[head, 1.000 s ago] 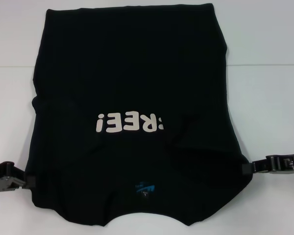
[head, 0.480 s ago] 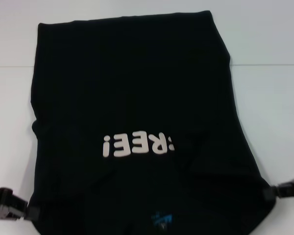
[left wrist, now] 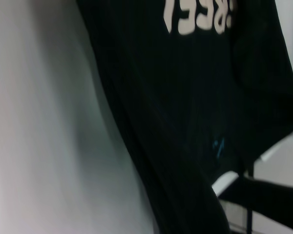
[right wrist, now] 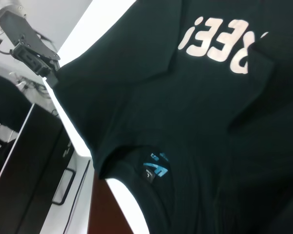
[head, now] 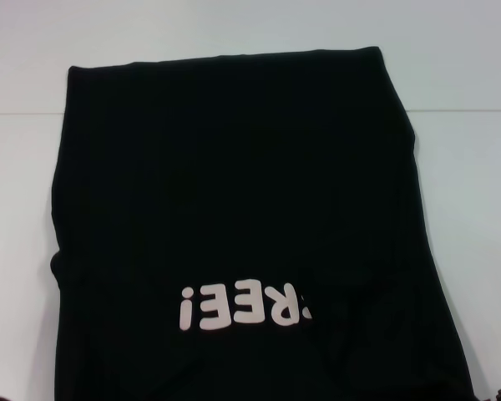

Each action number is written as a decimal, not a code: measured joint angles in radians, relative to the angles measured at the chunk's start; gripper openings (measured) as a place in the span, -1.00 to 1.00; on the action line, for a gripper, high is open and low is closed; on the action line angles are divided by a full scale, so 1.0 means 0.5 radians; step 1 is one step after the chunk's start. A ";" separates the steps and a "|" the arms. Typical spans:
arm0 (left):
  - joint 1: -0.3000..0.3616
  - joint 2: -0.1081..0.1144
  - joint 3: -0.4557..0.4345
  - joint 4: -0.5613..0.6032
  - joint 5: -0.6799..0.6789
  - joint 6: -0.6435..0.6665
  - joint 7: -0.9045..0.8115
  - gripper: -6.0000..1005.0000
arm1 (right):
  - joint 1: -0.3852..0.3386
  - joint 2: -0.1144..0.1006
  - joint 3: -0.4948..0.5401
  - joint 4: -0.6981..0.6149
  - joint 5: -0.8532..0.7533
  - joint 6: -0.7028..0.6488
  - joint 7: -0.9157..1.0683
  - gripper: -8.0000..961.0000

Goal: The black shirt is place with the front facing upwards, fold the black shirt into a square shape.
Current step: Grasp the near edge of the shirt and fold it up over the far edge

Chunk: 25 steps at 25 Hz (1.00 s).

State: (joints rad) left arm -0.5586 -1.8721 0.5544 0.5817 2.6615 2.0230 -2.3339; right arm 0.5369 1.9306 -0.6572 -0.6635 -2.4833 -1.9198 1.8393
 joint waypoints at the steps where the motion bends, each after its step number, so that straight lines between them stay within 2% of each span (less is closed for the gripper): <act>1: 0.000 -0.004 0.021 -0.018 0.000 0.007 0.013 -0.92 | 0.000 0.006 0.004 0.012 -0.013 0.004 -0.022 -0.91; 6: -0.003 -0.004 -0.047 -0.031 -0.051 0.005 0.088 -0.92 | 0.037 0.012 0.100 0.112 0.002 0.075 -0.061 -0.91; 9: -0.036 0.019 -0.282 -0.031 -0.129 -0.013 0.105 -0.92 | 0.093 -0.004 0.246 0.190 0.043 0.090 -0.048 -0.91; 12: -0.053 0.043 -0.635 -0.031 -0.228 -0.094 0.084 -0.92 | 0.134 -0.007 0.400 0.209 0.156 0.106 0.052 -0.91; 15: -0.043 0.049 -0.942 -0.042 -0.335 -0.274 0.041 -0.92 | 0.161 -0.016 0.560 0.210 0.373 0.199 0.198 -0.91; 16: -0.028 0.046 -1.073 -0.087 -0.414 -0.441 0.028 -0.92 | 0.168 -0.021 0.596 0.213 0.466 0.246 0.245 -0.91; 17: -0.028 0.046 -1.073 -0.087 -0.414 -0.441 0.028 -0.92 | 0.175 -0.026 0.618 0.216 0.542 0.281 0.274 -0.91; 20: -0.009 0.035 -1.130 -0.221 -0.582 -0.713 0.079 -0.91 | 0.187 -0.025 0.641 0.273 0.822 0.445 0.323 -0.91; 22: 0.002 0.003 -1.137 -0.291 -0.681 -0.866 0.143 -0.91 | 0.190 -0.011 0.644 0.357 0.983 0.593 0.306 -0.91; 25: 0.011 -0.059 -1.141 -0.348 -0.795 -1.034 0.220 -0.91 | 0.195 0.050 0.641 0.536 1.211 0.869 0.179 -0.91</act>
State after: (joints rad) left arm -0.5530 -1.9014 -0.0161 0.4076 2.2640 1.5059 -2.2238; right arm 0.6341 1.9558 -0.3367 -0.3957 -1.8778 -1.4852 1.9289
